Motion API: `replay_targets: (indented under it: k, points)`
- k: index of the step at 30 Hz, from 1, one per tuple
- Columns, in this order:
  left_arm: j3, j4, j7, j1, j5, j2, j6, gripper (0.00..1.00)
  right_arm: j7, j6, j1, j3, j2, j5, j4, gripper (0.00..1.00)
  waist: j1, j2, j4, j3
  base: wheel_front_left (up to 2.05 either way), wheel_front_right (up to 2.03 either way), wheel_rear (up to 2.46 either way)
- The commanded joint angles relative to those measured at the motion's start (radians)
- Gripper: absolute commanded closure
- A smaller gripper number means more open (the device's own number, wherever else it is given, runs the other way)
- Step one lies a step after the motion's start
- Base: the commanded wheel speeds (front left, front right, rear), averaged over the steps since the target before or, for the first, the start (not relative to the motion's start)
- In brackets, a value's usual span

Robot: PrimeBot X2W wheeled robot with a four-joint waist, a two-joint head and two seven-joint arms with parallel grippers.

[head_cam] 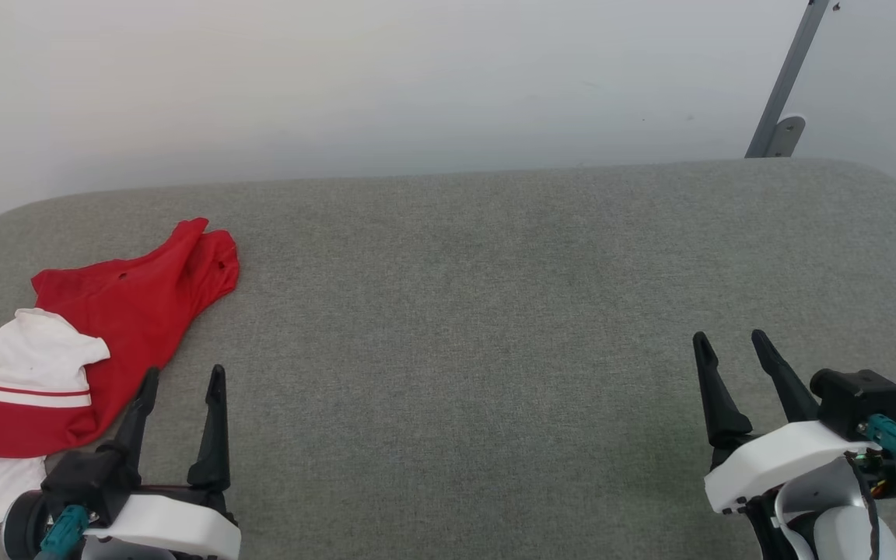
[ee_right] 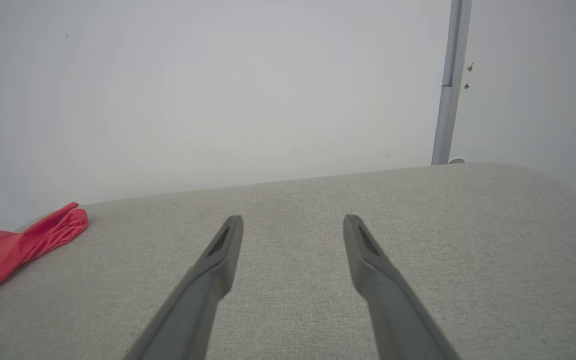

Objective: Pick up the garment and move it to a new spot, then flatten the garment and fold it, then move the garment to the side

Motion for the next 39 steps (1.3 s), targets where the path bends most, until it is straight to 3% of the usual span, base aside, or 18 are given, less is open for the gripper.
replay_targets:
  k: [1, 24, 30, 39]
  points:
    - [-0.001, -0.006, -0.01, 0.007, 0.031, 0.006, -0.006, 0.0, -0.008, 0.002, 0.001, 0.001, 0.003, -0.025, -0.007, 0.0, -0.0001, 0.0, 0.001, 0.0, 0.0, 0.0, 0.0]
    - [0.018, 0.012, -0.018, -0.002, 0.044, -0.004, -0.009, 0.0, -0.007, 0.001, 0.007, 0.006, 0.007, -0.067, -0.022, 0.0, -0.0001, 0.0, 0.025, -0.008, 0.0, 0.0, 0.0]
    - [0.06, 0.03, -0.018, -0.008, 0.032, -0.013, 0.021, 0.0, 0.005, 0.001, -0.004, 0.053, 0.002, -0.055, -0.028, 0.0, -0.0001, 0.0, 0.101, -0.022, 0.0, 0.0, 0.0]
    - [0.12, 0.041, -0.018, 0.014, 0.008, -0.008, 0.062, 0.0, 0.021, 0.001, -0.017, 0.134, -0.003, -0.028, -0.029, 0.0, -0.0001, 0.0, 0.271, -0.045, 0.0, 0.0, 0.0]
